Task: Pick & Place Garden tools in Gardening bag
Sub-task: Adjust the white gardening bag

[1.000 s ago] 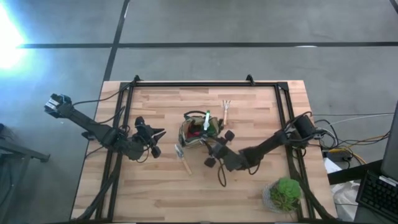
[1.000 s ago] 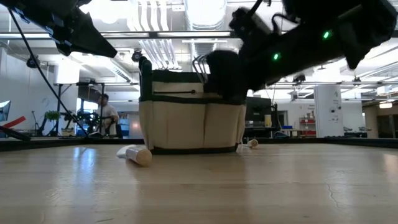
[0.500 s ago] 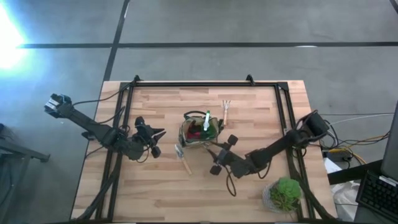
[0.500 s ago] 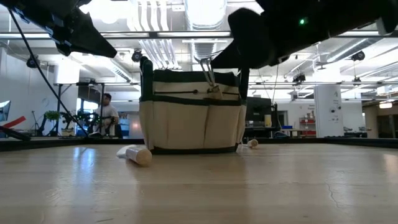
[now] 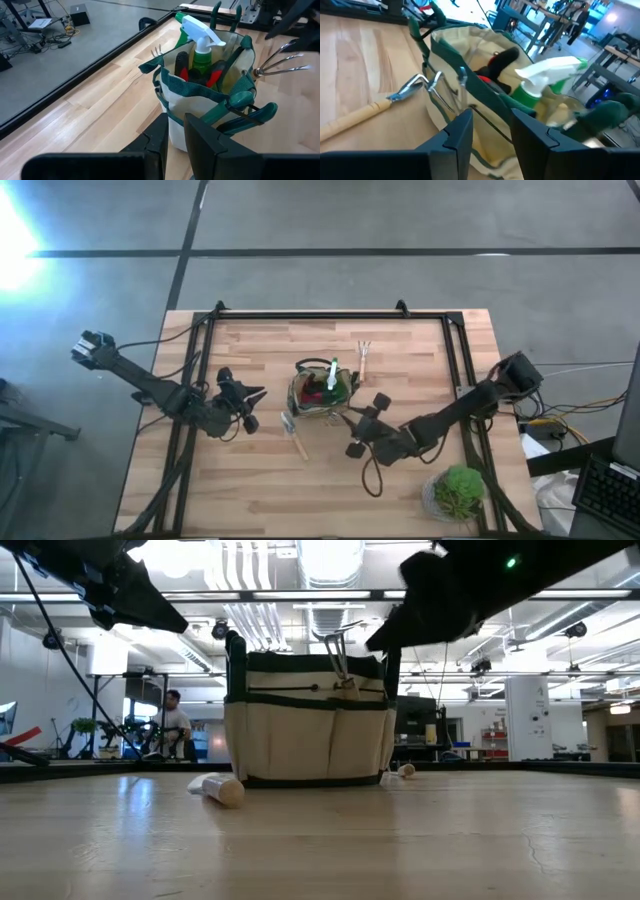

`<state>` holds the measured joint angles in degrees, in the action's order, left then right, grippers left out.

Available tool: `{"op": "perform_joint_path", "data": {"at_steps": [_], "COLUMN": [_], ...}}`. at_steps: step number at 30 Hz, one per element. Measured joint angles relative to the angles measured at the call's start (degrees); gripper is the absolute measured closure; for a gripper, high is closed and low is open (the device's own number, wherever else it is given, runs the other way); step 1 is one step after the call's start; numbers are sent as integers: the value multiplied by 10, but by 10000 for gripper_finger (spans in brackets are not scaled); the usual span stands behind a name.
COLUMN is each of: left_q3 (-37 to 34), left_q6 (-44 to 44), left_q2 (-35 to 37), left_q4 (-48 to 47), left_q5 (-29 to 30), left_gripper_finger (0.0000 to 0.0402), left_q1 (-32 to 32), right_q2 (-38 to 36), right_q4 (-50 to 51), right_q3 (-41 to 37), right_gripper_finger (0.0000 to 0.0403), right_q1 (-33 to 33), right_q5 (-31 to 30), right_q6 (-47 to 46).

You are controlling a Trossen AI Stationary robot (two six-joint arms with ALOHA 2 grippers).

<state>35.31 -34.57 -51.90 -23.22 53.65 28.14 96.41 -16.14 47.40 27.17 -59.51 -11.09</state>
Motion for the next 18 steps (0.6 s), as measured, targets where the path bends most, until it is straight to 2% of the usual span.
{"op": "perform_joint_path", "data": {"at_steps": [7,14,18], "left_q3": [0,0,0], "left_q6": [-1,-12,-21], "left_q2": [0,0,0], "left_q4": [0,1,0], "left_q5": [-1,0,5], "left_gripper_finger": [337,337,337], "left_q1": [0,0,-6], "right_q2": [-86,-158,-177], "right_q4": [141,183,193], "right_q3": [0,-1,-4], "right_gripper_finger": [283,289,297], "right_q1": [26,38,40], "right_q5": [6,126,133], "right_q6": [-83,-121,-127]}}
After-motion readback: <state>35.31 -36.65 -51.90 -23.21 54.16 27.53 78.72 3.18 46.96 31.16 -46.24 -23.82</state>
